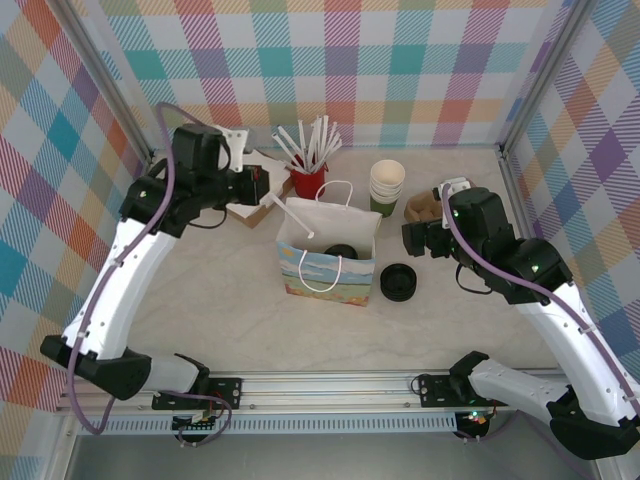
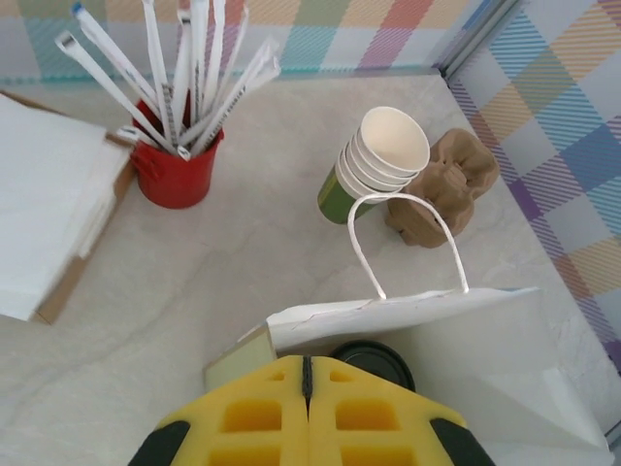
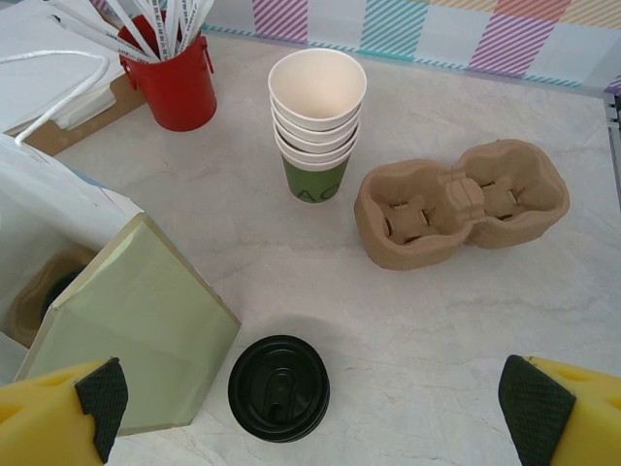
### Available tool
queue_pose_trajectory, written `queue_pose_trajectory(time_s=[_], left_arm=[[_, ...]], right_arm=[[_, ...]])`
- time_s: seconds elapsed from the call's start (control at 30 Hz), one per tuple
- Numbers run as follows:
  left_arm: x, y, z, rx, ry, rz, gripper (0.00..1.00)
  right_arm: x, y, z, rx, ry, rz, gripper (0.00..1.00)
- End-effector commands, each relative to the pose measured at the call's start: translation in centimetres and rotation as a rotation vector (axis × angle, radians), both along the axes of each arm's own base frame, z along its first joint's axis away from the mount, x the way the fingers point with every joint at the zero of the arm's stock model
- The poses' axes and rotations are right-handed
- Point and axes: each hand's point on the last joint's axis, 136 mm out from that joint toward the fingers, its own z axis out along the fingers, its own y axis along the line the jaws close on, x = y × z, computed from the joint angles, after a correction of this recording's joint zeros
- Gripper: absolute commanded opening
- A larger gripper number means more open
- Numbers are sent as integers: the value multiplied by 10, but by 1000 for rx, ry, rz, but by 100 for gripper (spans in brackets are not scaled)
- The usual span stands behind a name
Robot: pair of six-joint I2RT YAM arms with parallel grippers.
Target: Pack the takeout coffee
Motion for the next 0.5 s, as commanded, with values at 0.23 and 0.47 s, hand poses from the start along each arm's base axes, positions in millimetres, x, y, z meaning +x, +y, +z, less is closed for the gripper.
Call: queue_pose_trajectory(time_s=[0.23,0.47], left_arm=[[-18,-9,10,147,-79,-106,0],[-9,-40,-16,186,-31,-169,1]], right_arm=[[3,0,-1,-1,-5,-11,100],[2,-1,-4,-5,4,-10,100]])
